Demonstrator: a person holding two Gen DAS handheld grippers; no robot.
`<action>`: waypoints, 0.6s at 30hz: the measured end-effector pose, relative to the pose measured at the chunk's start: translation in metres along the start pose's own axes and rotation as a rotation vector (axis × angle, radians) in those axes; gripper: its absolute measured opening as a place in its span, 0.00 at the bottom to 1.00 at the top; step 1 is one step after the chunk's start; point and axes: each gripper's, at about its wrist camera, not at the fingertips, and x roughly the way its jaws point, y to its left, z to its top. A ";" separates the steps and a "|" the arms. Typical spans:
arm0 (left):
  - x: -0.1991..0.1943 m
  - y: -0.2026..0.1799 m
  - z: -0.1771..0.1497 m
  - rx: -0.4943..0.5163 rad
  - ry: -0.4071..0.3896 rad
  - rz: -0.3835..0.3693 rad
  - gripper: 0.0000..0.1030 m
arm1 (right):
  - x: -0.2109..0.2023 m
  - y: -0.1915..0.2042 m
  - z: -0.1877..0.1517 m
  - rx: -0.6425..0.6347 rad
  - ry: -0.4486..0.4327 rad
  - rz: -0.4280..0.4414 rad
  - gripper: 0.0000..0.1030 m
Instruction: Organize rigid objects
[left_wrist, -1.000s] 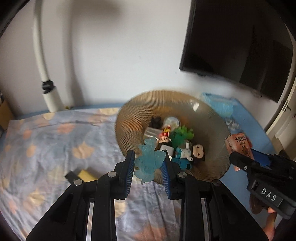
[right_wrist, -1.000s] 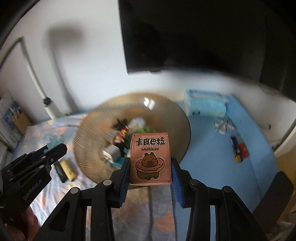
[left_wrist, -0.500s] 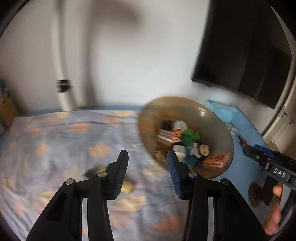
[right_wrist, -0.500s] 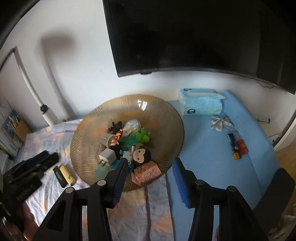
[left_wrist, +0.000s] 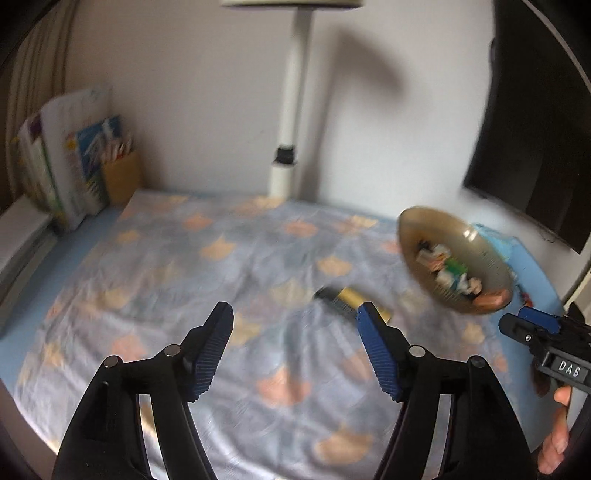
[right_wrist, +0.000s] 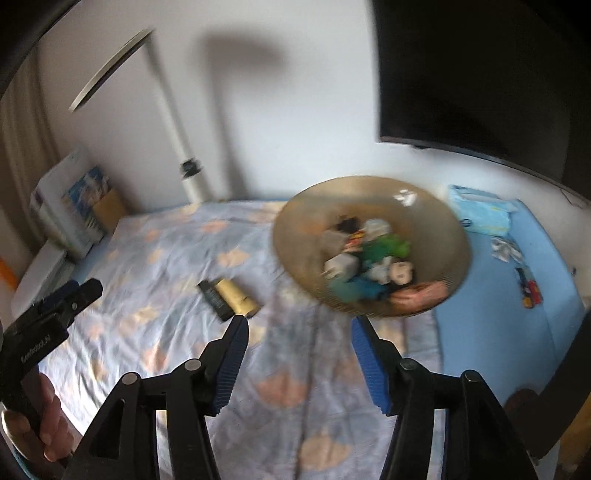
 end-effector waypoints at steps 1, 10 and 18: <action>0.005 0.006 -0.008 -0.015 0.011 0.005 0.66 | 0.006 0.009 -0.006 -0.016 0.010 0.005 0.55; 0.057 0.027 -0.061 -0.020 0.080 0.113 0.66 | 0.079 0.045 -0.072 -0.141 0.051 -0.036 0.55; 0.065 0.036 -0.065 -0.050 0.086 0.112 0.66 | 0.099 0.050 -0.084 -0.189 0.069 -0.050 0.55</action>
